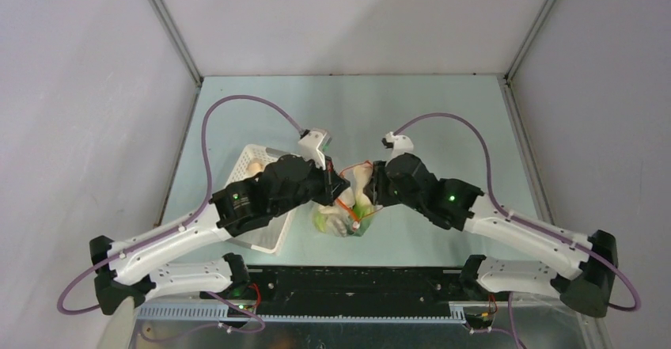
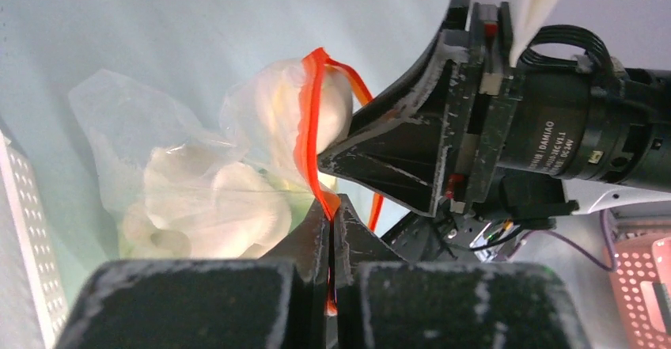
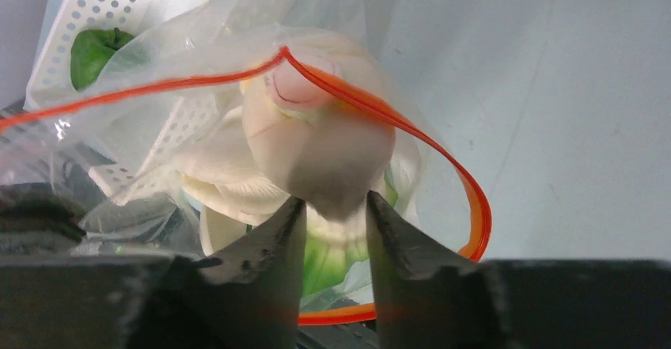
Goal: Place the food in the zip-top bag and seal the zipper
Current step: Adjust the zipper food storage bag at the center of the board.
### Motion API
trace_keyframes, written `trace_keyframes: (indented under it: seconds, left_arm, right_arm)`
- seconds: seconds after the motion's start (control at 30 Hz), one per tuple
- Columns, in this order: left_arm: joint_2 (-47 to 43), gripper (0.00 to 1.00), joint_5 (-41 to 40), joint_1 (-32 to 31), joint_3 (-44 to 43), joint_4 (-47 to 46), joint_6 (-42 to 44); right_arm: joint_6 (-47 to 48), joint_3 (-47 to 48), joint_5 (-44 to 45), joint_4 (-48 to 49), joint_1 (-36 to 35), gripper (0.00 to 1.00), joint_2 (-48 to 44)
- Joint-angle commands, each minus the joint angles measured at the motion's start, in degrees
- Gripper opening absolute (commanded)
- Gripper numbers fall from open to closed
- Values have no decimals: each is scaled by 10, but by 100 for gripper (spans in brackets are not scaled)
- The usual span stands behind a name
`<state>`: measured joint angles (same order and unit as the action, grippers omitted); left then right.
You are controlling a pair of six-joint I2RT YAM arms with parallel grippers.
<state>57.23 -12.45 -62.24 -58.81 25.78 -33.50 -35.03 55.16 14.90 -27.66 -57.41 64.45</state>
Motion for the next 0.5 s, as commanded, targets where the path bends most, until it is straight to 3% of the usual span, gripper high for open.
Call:
trace_keyframes:
  seconds: [0.0,0.2,0.47]
  left_arm:
    - [-1,0,-26,-2,-18,-117,-13]
    - [31,0,-69,-1,-35,-128,-23]
    - [69,0,-46,0,-35,-149,-26]
  right_arm:
    - [5,-6,38,-64,9,42,-48]
    - [5,-6,31,-82,9,58,-98]
    - [16,-6,32,-52,9,84,-166]
